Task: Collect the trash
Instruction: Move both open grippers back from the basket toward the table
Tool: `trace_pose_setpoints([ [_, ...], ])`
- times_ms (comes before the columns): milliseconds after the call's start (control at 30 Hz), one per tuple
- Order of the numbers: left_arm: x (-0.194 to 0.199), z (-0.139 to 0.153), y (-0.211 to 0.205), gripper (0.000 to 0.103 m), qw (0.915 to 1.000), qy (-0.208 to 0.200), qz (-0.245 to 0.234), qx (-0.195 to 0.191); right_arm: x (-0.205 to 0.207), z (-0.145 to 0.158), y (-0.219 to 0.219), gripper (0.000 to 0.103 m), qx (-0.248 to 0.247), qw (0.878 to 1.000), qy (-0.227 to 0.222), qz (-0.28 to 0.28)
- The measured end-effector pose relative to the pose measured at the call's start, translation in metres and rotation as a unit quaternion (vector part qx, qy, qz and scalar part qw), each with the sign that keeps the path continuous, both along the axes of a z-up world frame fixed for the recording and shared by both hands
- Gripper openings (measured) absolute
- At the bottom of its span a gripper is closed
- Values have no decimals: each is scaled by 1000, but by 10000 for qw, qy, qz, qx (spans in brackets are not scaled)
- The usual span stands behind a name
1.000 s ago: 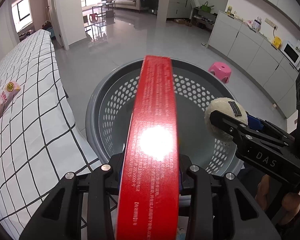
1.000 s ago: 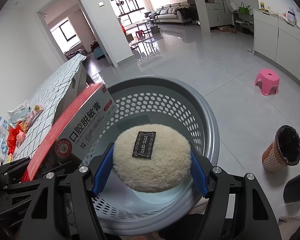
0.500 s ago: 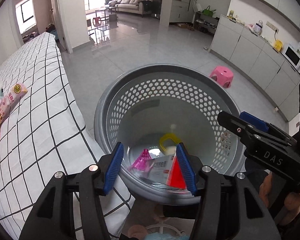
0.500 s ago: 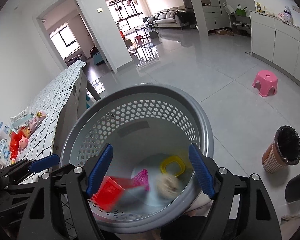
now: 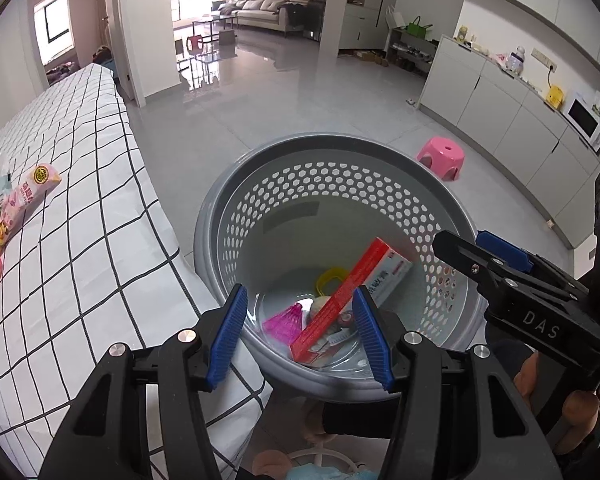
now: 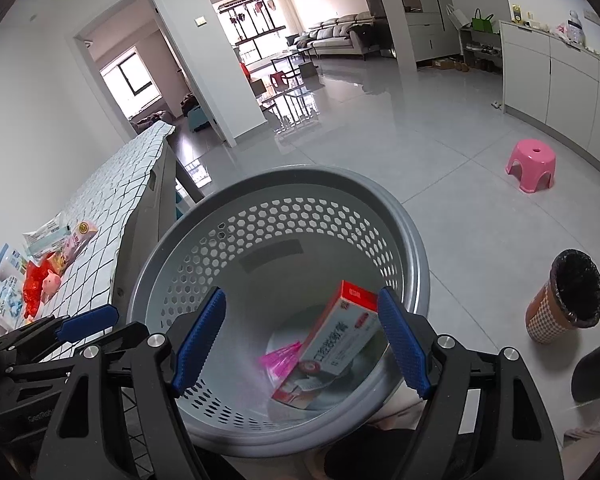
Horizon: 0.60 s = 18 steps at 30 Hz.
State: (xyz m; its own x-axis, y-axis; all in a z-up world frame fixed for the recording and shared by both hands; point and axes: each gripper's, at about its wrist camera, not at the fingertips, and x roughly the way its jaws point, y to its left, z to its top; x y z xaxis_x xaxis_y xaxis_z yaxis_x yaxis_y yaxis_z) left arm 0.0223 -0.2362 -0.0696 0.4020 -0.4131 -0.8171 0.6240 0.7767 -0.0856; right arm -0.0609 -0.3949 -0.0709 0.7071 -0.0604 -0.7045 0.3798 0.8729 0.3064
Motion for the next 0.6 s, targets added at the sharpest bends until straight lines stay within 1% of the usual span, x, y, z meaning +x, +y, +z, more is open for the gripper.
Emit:
trace_pose_setpoints([
  [167,-2,6,6,54,10000,-62,41,-41,-5,3,5,75,-11,10000,-31,22],
  [300,-4,12,16,58,9998,-113,107,-150,-9,7,11,75,-49,10000,-51,57],
  [500,-6,22,38,60,9990,-270,288,-186,-7,11,24,75,-47,9998,-66,165],
  [600,-3,27,57,61,9981,-357,464,-189,-3,15,36,75,-72,9995,-93,281],
])
